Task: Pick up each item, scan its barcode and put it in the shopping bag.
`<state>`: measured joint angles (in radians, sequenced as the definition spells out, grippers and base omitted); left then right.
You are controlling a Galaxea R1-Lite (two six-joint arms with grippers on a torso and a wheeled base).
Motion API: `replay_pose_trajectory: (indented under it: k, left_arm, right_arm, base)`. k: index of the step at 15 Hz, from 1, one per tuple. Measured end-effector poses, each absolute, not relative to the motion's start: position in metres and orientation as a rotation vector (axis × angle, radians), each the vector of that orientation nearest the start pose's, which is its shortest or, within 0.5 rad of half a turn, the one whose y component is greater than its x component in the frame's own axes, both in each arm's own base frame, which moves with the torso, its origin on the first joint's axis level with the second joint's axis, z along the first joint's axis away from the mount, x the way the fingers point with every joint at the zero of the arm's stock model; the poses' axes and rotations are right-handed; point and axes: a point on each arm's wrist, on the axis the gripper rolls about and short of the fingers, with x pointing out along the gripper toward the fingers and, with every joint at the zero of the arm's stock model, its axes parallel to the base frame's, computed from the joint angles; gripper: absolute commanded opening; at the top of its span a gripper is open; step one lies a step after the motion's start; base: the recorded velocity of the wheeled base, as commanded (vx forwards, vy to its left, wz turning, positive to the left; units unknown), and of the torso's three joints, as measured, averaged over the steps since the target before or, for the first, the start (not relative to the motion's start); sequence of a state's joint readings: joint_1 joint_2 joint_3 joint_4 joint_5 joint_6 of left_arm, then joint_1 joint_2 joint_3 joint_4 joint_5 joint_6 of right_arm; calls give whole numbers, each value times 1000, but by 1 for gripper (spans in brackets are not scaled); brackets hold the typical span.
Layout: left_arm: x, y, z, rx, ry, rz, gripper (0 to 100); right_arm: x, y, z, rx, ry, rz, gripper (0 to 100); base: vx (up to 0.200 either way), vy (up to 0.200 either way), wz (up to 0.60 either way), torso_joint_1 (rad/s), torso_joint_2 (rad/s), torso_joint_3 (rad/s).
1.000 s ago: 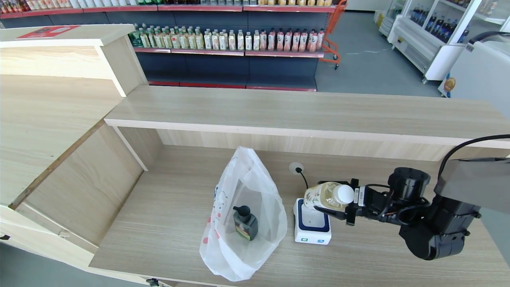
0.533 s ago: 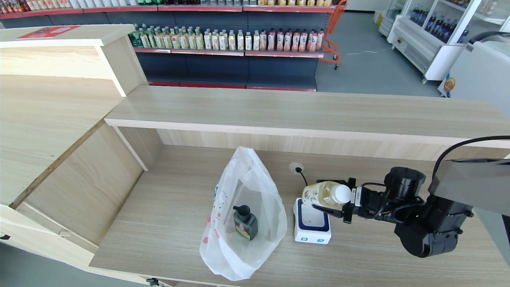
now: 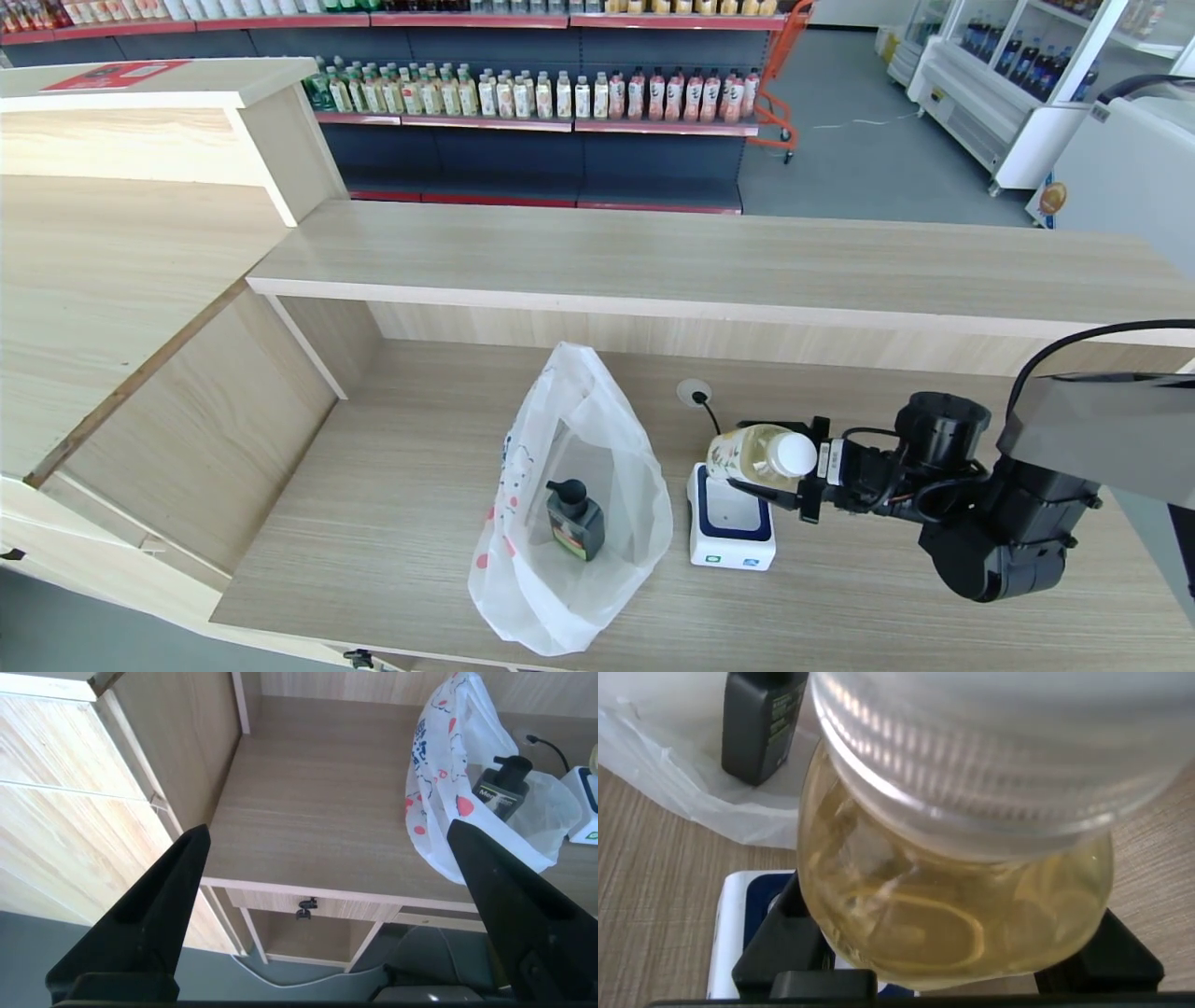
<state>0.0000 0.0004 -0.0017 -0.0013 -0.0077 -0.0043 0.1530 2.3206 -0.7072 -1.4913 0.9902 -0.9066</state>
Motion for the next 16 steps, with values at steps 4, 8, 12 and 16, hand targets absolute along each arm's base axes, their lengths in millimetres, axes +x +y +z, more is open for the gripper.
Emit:
replay_pose_trajectory:
  k: [4,8,12,16]
  left_arm:
    - [-23,0,76,-4,-3,-8,100]
    - [-23,0,76,-4,-3,-8,100]
    - [-23,0,76,-4,-3,-8,100]
    - [-23,0,76,-4,-3,-8,100]
  right_arm:
    - [350,71,40,-647,-330,1114,0]
    - [312,60,100,-273,-134,1064,0]
    - [268,68,131,113,137,901,0]
    - [251,78,146,211,189,897,0]
  base:
    - [0,0,0,0,0,0]
    - [0,0,0,0,0,0]
    - [0,0,0,0,0,0]
    - [0,0,0,0,0,0]
